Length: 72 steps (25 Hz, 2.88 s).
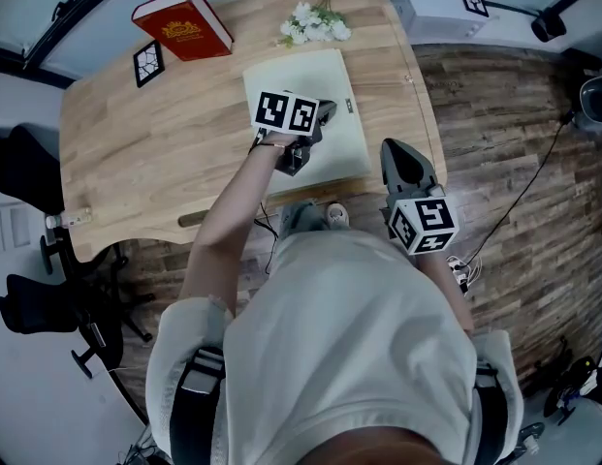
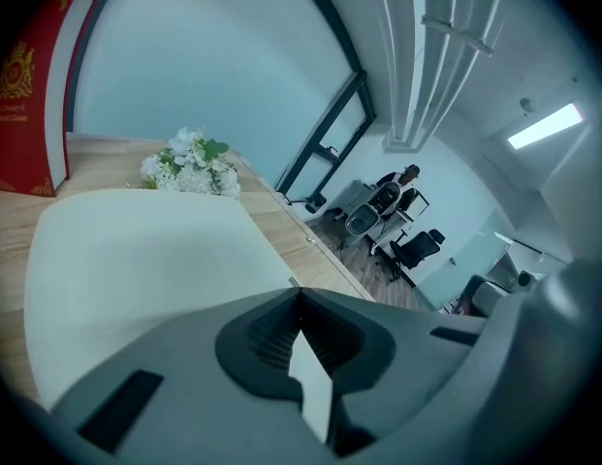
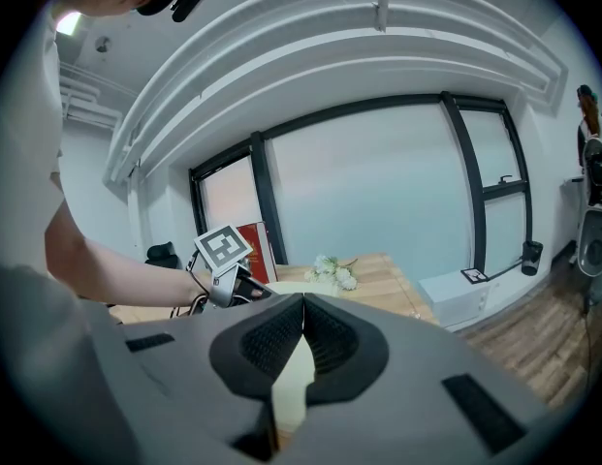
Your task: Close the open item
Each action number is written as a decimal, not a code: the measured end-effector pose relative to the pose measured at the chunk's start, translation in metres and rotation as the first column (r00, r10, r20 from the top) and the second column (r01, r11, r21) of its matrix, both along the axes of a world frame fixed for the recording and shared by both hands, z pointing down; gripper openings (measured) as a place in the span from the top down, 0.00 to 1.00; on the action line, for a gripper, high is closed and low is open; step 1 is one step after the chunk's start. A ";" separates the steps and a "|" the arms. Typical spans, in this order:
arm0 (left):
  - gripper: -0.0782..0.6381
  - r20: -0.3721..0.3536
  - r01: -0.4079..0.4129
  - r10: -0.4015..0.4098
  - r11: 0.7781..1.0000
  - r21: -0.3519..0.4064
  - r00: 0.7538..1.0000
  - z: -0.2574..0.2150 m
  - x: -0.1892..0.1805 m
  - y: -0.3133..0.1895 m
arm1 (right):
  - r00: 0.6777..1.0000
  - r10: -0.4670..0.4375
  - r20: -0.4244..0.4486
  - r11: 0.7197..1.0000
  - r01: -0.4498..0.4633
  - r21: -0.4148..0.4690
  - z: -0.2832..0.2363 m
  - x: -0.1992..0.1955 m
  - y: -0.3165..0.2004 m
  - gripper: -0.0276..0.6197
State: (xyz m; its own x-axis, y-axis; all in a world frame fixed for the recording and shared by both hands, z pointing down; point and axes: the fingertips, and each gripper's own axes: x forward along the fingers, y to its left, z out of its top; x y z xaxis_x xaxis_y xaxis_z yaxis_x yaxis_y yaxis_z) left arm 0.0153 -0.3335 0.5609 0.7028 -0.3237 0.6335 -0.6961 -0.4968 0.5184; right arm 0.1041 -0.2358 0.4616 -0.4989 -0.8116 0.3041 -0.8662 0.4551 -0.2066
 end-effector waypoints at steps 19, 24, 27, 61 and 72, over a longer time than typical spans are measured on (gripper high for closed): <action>0.86 0.059 -0.023 0.026 0.999 -0.040 0.998 0.023 0.009 0.001 | 1.000 0.005 0.004 1.000 -0.005 -0.016 0.006 0.006 -0.005 0.93; 0.86 0.077 -0.011 0.016 0.998 -0.070 0.997 0.029 0.008 -0.001 | 1.000 0.003 0.007 1.000 -0.003 -0.017 0.006 0.006 -0.008 0.93; 0.86 0.122 -0.021 0.031 0.996 -0.087 0.992 0.035 0.009 0.000 | 1.000 0.003 0.009 1.000 -0.003 -0.018 0.006 0.006 -0.009 0.93; 0.86 0.127 0.075 -0.059 0.989 -0.125 0.990 0.036 0.007 0.007 | 0.998 -0.055 0.018 0.998 0.055 -0.010 0.008 -0.005 -0.001 0.93; 0.86 0.047 0.181 -0.178 0.981 -0.073 0.983 0.014 -0.012 0.057 | 0.998 -0.061 0.016 0.998 0.061 -0.004 0.002 -0.013 0.033 0.93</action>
